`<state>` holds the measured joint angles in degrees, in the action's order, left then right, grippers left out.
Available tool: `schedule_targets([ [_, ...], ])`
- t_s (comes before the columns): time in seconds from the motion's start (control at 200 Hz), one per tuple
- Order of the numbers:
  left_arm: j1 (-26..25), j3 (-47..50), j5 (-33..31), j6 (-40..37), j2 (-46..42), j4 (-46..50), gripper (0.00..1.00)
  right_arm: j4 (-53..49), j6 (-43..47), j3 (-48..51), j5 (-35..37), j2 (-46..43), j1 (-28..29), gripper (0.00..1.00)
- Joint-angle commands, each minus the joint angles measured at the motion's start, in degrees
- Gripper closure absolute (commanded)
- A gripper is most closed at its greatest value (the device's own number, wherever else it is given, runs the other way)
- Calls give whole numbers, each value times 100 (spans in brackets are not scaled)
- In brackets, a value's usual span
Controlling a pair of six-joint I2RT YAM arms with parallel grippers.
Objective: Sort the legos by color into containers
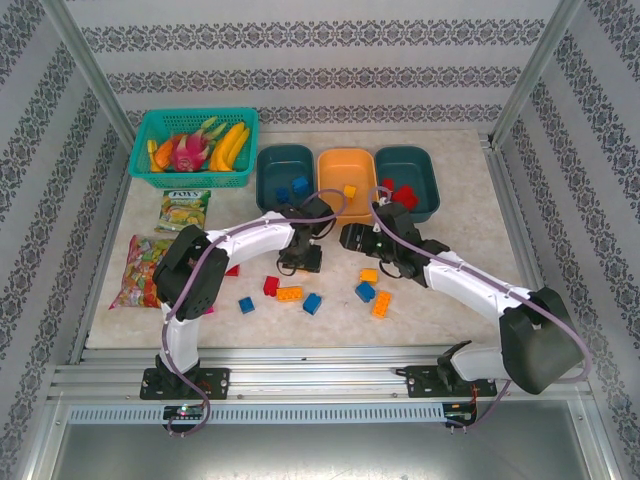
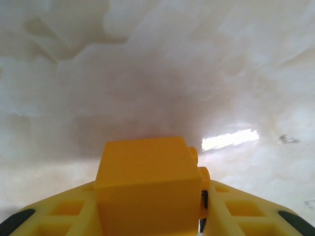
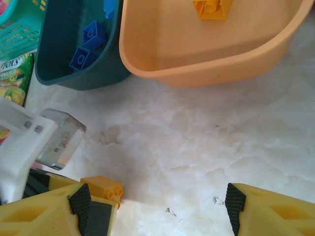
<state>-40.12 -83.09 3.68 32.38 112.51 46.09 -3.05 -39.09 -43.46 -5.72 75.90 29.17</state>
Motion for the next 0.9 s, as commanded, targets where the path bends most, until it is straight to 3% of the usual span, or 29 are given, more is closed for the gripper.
schedule_targets([
  [0.0, -32, -734, -244, 21, -257, 324, 57, -55, 84, -342, -28, -248, -135, 26],
  [0.185, 107, -2157, -139, 27, 253, 536, 57, -62, -10, -695, -57, -378, -481, 26],
  [0.54, 369, -5043, -159, -70, 2241, 988, 57, 28, -286, -1298, -319, 50, -1219, 25],
  [0.894, 637, -5736, 300, 181, 3238, 797, 51, -173, -393, -1576, -349, 424, -1404, 25],
])
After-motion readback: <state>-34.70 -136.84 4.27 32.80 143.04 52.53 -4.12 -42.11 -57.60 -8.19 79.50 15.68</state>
